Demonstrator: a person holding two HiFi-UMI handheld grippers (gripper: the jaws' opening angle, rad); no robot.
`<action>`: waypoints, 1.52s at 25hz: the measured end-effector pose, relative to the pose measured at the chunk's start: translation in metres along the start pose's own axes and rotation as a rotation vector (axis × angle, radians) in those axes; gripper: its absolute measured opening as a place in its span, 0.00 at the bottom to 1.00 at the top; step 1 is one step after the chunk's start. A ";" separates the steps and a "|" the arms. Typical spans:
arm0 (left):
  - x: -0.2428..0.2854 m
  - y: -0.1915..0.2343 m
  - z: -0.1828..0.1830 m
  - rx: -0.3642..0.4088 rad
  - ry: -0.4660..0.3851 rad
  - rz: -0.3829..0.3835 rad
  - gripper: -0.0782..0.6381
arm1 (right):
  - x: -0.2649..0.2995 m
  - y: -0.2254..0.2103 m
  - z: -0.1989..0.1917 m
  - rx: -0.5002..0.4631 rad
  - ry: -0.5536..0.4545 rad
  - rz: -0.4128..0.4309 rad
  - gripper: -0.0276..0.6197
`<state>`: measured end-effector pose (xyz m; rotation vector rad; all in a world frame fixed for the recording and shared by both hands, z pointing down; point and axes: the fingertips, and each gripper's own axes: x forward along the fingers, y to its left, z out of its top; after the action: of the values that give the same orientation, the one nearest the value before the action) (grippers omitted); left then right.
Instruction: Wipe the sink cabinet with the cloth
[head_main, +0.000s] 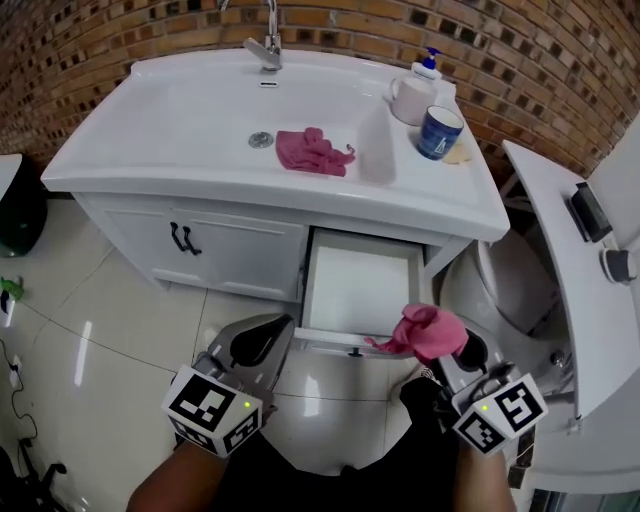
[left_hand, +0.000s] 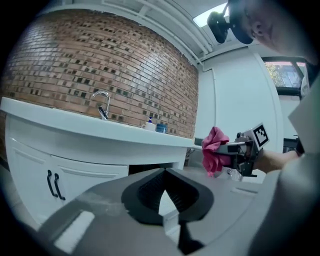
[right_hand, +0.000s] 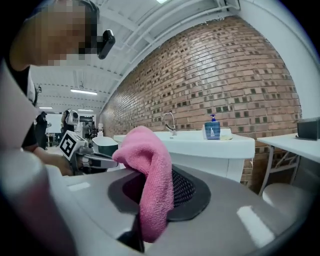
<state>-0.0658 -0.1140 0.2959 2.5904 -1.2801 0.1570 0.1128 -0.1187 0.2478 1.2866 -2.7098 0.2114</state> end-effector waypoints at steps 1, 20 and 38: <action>0.005 0.011 0.001 -0.005 -0.005 0.012 0.12 | 0.009 -0.007 0.007 0.001 0.001 0.003 0.17; 0.091 0.120 -0.091 -0.056 0.047 0.038 0.12 | 0.194 -0.041 -0.063 -0.271 0.288 0.187 0.17; 0.108 0.117 -0.130 -0.029 0.092 -0.075 0.12 | 0.223 -0.062 -0.121 -0.263 0.429 0.188 0.17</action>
<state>-0.0916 -0.2304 0.4630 2.5699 -1.1443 0.2382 0.0286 -0.3046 0.4113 0.8063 -2.3880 0.1262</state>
